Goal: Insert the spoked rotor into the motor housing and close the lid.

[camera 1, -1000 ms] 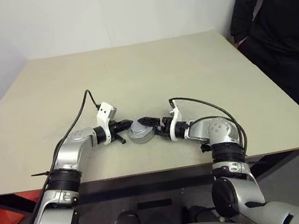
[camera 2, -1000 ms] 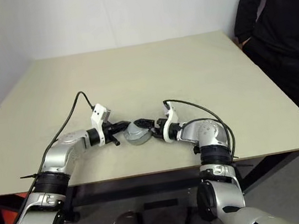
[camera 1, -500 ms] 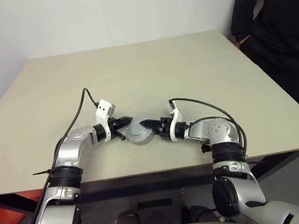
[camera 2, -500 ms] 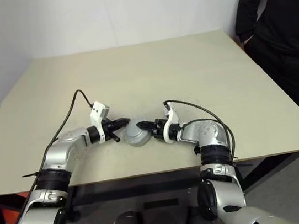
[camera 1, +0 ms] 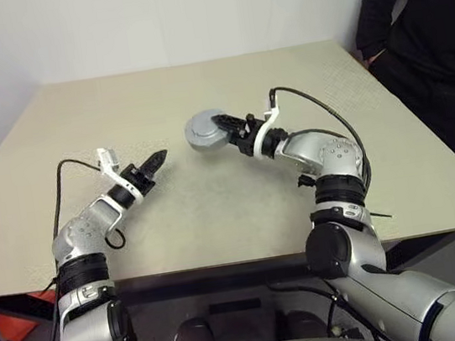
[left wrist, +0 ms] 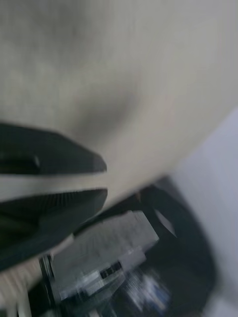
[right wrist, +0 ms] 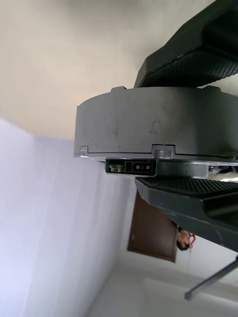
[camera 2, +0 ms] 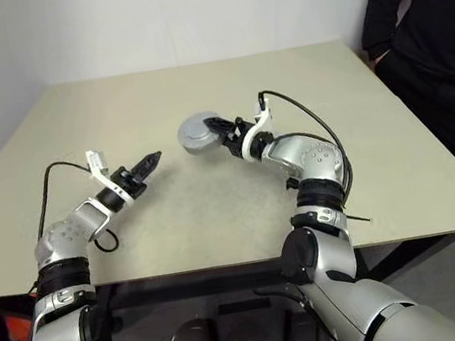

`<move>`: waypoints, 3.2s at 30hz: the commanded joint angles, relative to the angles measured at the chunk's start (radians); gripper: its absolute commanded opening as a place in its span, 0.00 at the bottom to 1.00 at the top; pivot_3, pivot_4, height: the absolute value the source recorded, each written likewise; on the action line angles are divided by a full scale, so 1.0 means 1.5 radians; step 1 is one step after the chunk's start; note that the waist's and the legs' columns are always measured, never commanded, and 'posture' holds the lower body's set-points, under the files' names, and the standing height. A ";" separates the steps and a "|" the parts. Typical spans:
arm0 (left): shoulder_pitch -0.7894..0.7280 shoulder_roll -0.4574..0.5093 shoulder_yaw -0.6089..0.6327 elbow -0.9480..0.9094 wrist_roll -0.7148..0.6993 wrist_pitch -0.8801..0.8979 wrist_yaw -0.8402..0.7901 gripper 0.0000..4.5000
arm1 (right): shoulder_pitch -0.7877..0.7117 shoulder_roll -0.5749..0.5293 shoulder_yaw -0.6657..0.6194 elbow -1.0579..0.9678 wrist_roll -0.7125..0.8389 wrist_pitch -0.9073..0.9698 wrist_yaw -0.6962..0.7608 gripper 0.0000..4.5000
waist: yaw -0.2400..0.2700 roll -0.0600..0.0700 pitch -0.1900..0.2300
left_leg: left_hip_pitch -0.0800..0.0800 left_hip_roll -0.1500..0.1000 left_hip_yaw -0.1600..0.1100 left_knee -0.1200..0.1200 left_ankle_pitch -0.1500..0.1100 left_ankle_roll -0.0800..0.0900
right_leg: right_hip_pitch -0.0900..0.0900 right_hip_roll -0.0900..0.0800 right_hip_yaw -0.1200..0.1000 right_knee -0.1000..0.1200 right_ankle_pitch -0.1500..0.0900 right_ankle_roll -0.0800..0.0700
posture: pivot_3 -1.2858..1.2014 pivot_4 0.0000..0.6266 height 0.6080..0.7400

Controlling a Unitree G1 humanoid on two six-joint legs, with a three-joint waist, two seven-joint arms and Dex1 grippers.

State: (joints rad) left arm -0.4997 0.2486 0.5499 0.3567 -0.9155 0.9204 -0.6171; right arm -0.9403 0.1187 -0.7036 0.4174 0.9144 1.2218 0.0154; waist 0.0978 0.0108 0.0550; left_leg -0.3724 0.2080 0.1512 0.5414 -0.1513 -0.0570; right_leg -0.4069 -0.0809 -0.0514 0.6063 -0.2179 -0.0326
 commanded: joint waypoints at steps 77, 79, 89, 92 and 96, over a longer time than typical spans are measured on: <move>-0.204 0.200 0.057 0.413 0.250 -0.695 0.395 0.99 | 0.100 -0.053 0.356 -0.082 -0.234 -0.332 0.118 0.96 | 0.019 -0.008 0.003 | 0.003 0.008 -0.002 0.009 0.003 -0.005 | 0.006 0.005 -0.001 0.002 0.007 0.001 | 0.52 0.00 1.00; -0.215 0.179 0.010 0.387 0.283 -0.720 0.339 0.99 | 0.128 -0.095 0.433 -0.122 -0.325 -0.419 0.149 0.96 | 0.028 -0.008 0.003 | 0.003 0.008 -0.002 0.009 0.003 -0.005 | 0.006 0.005 -0.002 0.002 0.007 0.002 | 0.52 0.00 1.00; -0.090 0.064 -0.340 0.043 0.319 -0.503 -0.116 0.99 | 0.242 -0.314 0.538 -0.202 -0.506 -0.466 0.229 0.96 | 0.033 -0.008 0.004 | 0.003 0.004 -0.001 0.016 0.001 -0.001 | 0.009 -0.001 -0.001 0.003 0.009 0.001 | 0.52 0.00 1.00; -0.059 0.063 -0.400 0.023 0.362 -0.514 -0.158 0.99 | 0.272 -0.372 0.523 -0.250 -0.534 -0.491 0.231 0.96 | 0.021 -0.007 0.004 | 0.003 0.005 -0.001 0.016 0.001 -0.001 | 0.007 0.002 0.000 0.004 0.008 0.001 | 0.52 0.00 1.00; -0.039 0.057 -0.424 0.029 0.398 -0.541 -0.174 0.99 | 0.322 -0.423 0.493 -0.323 -0.508 -0.458 0.273 0.96 | 0.016 -0.007 0.004 | 0.003 0.008 -0.001 0.015 0.001 -0.002 | 0.005 0.005 0.000 0.005 0.008 0.000 | 0.52 0.00 1.00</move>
State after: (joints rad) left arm -0.5432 0.3260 -0.0930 0.4309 -0.3373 0.1475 -0.8706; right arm -0.4570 -0.5010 0.0579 0.0125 0.1275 0.5247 0.3899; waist 0.1224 0.0008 0.0614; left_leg -0.3681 0.2205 0.1499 0.5646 -0.1498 -0.0594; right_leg -0.3989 -0.0736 -0.0518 0.6135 -0.2062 -0.0323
